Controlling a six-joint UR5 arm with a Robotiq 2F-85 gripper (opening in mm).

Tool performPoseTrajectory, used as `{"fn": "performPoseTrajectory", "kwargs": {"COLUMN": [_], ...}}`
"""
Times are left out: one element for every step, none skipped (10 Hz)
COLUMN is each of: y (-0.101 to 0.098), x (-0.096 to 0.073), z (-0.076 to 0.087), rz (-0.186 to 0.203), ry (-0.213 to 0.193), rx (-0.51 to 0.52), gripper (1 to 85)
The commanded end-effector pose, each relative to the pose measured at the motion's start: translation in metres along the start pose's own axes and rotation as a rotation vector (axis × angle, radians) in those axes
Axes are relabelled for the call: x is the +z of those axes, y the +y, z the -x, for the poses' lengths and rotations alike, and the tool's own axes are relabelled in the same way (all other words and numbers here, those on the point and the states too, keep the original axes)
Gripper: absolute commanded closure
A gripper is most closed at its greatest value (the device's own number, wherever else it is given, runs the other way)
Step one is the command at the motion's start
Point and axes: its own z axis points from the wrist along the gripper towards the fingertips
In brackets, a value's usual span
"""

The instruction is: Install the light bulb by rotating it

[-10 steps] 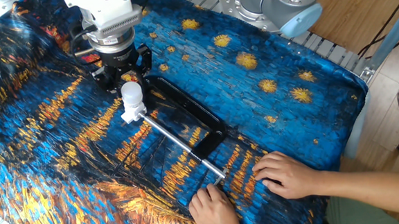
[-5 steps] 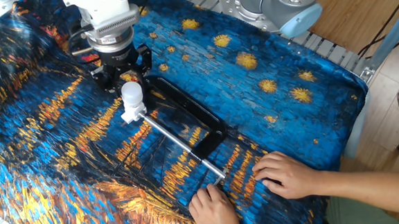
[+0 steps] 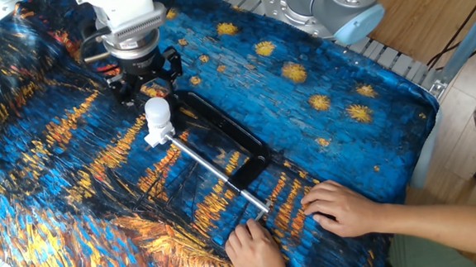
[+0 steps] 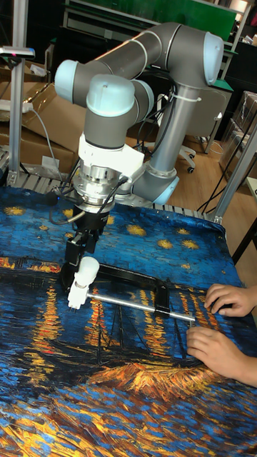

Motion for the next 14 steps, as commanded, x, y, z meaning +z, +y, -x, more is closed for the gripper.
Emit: {"fn": "performPoseTrajectory", "kwargs": {"y": [0.004, 0.005, 0.004, 0.005, 0.006, 0.003, 0.001, 0.0, -0.002, -0.003, -0.004, -0.006, -0.007, -0.008], "x": [-0.014, -0.014, -0.012, -0.011, -0.011, -0.009, -0.007, -0.004, -0.003, -0.001, 0.001, 0.003, 0.004, 0.004], "z": [-0.007, -0.005, -0.001, 0.002, 0.009, 0.015, 0.019, 0.022, 0.024, 0.026, 0.028, 0.028, 0.028, 0.026], "rz": [0.022, 0.022, 0.026, 0.03, 0.029, 0.024, 0.026, 0.024, 0.017, 0.018, 0.016, 0.012, 0.012, 0.009], "ry": [0.026, 0.025, 0.015, 0.007, -0.006, -0.014, -0.023, -0.023, -0.022, -0.024, -0.024, -0.023, -0.023, -0.014], "rx": [0.019, 0.025, 0.024, 0.026, 0.03, 0.028, 0.027, 0.025, 0.024, 0.022, 0.019, 0.015, 0.013, 0.013], "gripper": [15.3, 15.3, 15.3, 15.3, 15.3, 15.3, 15.3, 15.3, 15.3, 15.3, 15.3, 16.3, 16.7, 17.0]}}
